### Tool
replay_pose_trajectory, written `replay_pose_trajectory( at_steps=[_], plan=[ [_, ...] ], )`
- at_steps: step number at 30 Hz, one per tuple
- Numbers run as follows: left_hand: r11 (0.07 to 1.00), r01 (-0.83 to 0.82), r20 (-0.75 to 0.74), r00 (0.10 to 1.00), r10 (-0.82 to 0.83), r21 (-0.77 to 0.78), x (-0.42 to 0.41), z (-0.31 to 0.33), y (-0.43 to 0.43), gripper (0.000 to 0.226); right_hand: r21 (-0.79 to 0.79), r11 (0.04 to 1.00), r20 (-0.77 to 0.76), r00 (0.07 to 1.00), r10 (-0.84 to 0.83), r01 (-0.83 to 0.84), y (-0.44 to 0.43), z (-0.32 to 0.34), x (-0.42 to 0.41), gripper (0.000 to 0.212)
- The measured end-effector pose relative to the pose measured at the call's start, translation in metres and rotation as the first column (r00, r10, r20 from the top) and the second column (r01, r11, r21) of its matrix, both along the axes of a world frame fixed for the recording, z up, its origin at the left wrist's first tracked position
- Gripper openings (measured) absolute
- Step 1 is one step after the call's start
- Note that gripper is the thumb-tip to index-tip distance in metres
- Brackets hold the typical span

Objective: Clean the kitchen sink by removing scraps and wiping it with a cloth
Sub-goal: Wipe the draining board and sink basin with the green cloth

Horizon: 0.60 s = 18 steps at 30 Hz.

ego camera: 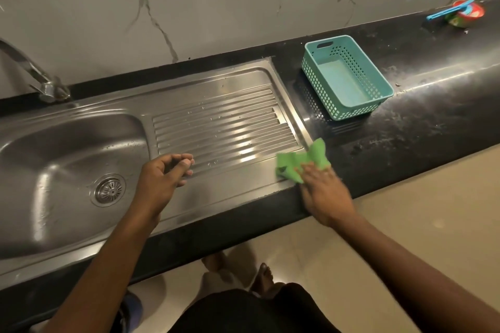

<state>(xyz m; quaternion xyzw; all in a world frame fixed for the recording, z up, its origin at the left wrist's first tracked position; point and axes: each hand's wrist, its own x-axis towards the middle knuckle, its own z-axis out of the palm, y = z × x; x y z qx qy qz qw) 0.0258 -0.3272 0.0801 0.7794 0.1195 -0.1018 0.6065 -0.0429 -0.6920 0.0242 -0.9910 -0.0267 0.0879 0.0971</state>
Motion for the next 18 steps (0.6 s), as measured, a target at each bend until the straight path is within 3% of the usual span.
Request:
replay_pose_trajectory(
  at_steps=[4,8,12,14,18],
  plan=[
    [1.0,-0.024,-0.018,1.0,0.024,0.005,0.001,-0.001,0.015,0.015,-0.117,0.992,-0.011,0.999,-0.041,0.039,-0.023,-0.002,0.033,0.055],
    [0.998,-0.06,-0.034,0.998,0.06,-0.001,0.002,-0.001,0.036,0.016,0.011,0.962,-0.028,0.962,-0.273,0.273,0.025,-0.011,0.072,0.056],
    [0.998,-0.07,-0.03,0.997,0.07,0.004,0.005,0.001,0.051,0.016,0.077,0.937,-0.09,0.939,-0.332,0.339,0.116,-0.023,0.077,0.06],
    [0.997,-0.077,-0.027,0.997,0.077,0.006,0.009,0.004,0.055,0.016,0.118,0.964,-0.117,0.968,-0.224,0.237,0.166,-0.025,0.068,0.062],
    [0.995,-0.095,-0.023,0.995,0.095,-0.005,0.018,0.008,0.057,0.016,0.171,0.976,-0.185,0.969,0.165,-0.133,0.278,-0.024,0.05,0.066]
  ],
)
